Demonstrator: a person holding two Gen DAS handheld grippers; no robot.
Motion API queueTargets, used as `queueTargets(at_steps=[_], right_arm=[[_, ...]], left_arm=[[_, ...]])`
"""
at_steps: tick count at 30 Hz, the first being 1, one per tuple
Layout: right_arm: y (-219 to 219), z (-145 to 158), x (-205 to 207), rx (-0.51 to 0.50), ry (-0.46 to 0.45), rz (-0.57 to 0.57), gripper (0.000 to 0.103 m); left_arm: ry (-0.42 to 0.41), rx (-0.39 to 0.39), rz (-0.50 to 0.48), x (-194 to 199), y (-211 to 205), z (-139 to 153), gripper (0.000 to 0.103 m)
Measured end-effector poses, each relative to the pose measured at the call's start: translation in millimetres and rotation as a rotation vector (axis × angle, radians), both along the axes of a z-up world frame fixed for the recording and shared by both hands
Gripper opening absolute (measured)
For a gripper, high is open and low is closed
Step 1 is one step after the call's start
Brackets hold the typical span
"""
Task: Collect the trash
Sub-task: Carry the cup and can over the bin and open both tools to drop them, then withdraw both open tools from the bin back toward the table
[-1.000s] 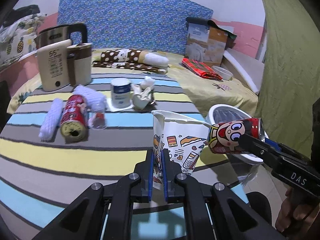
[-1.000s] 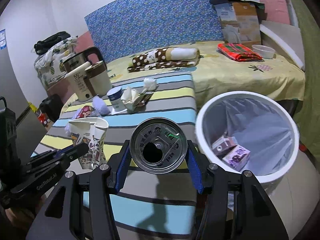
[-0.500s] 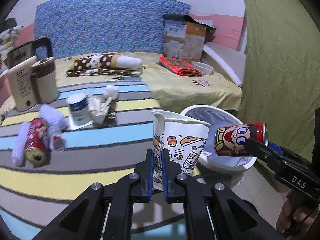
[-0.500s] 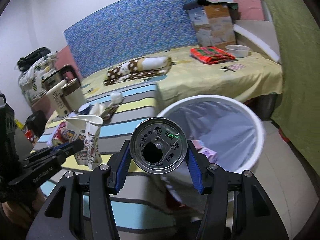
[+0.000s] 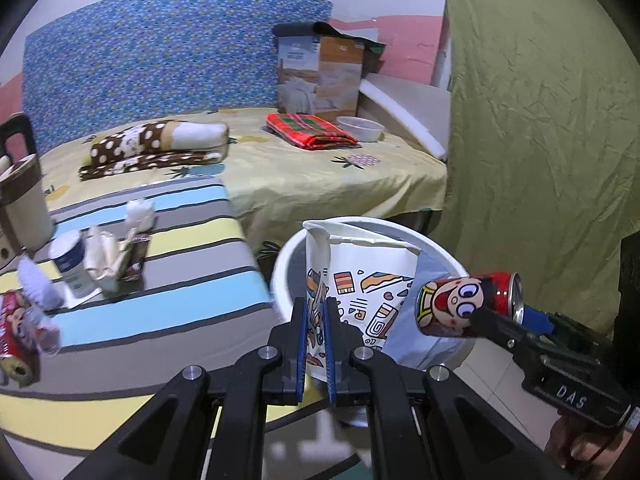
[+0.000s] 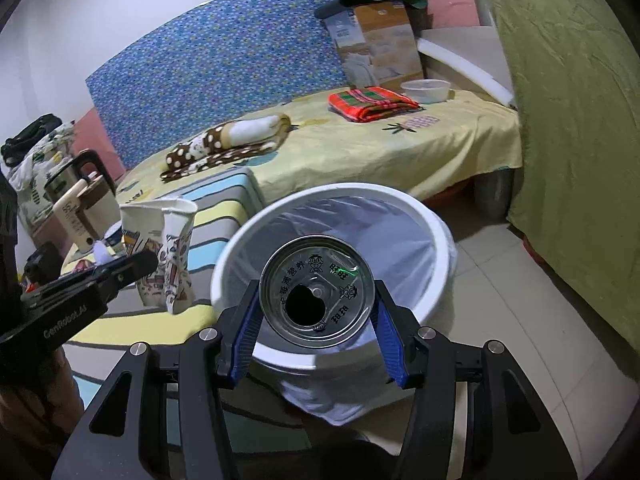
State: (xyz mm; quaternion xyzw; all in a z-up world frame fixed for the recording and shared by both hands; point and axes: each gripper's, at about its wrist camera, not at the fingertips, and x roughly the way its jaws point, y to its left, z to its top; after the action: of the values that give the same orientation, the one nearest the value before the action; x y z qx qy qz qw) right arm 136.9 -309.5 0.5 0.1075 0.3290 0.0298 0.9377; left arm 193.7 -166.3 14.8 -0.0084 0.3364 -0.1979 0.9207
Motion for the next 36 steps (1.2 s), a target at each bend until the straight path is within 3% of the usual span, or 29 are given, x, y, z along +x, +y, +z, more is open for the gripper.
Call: queueTargets(at_steps=[15,18,21,36], right_arm=[[-15,-14,8,-0.007,0.058,-0.015,0.055],[-14,-16,10,-0.012,0.079,-0.009,0.055],[-14,-17,11,-0.016,0.084,-0.004,0.055],[3,-2,2,-0.034,0.027,0.025,0.057]], left_arm=[[0.048,0.000,-0.074,25,-35,-21,0.008],[0.056,-0.002,-0.075,29,-36,-25,0.013],[0.056,-0.016,-0.072,28,-33,-25,0.021],[0.027,-0.031,-0.005,5,3,-14,0.021]])
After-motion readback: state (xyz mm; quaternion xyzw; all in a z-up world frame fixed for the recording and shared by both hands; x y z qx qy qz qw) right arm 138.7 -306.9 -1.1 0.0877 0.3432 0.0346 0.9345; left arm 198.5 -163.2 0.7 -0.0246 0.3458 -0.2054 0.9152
